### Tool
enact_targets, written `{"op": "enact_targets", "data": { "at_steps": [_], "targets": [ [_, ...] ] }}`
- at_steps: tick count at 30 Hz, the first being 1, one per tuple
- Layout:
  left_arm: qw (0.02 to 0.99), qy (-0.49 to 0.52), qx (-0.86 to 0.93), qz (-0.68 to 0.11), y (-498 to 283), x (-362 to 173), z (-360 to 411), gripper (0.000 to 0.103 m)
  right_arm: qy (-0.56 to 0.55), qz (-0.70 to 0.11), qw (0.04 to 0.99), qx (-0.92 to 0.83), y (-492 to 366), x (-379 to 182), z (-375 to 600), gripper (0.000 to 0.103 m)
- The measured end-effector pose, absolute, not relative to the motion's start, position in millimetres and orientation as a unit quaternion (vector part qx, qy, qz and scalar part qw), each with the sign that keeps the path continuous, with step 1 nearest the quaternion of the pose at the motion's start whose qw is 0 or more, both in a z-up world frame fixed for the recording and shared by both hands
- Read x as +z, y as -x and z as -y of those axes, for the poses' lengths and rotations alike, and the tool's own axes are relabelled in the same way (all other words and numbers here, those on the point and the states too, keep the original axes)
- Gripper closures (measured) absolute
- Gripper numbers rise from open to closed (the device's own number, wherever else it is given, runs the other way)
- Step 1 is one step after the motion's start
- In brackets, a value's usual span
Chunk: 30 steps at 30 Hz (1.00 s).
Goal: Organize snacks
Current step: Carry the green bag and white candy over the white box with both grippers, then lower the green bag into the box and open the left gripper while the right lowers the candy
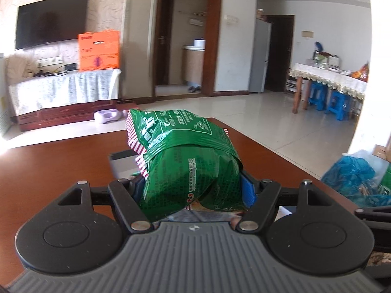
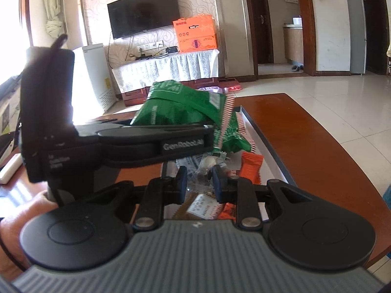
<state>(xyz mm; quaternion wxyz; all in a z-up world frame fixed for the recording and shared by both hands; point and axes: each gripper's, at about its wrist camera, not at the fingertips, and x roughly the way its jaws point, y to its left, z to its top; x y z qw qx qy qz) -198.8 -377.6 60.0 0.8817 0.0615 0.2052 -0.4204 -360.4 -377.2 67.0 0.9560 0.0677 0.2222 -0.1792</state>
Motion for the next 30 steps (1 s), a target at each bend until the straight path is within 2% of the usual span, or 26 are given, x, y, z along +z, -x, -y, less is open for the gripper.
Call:
{"op": "enact_targets", "data": {
  "at_steps": [15, 22, 30],
  "targets": [
    [0.859, -0.082, -0.449, -0.233, 182, 25, 429, 0.025, -0.069, -0.253, 0.945, -0.196, 346, 57, 392, 0.078],
    [0.864, -0.101, -0.437, -0.230, 164, 19, 448, 0.021, -0.069, -0.268, 0.940, -0.199, 337, 51, 398, 0.078],
    [0.863, -0.100, -0.435, -0.236, 164, 15, 445, 0.021, -0.073, -0.274, 0.938, -0.198, 332, 49, 399, 0.078]
  ]
}}
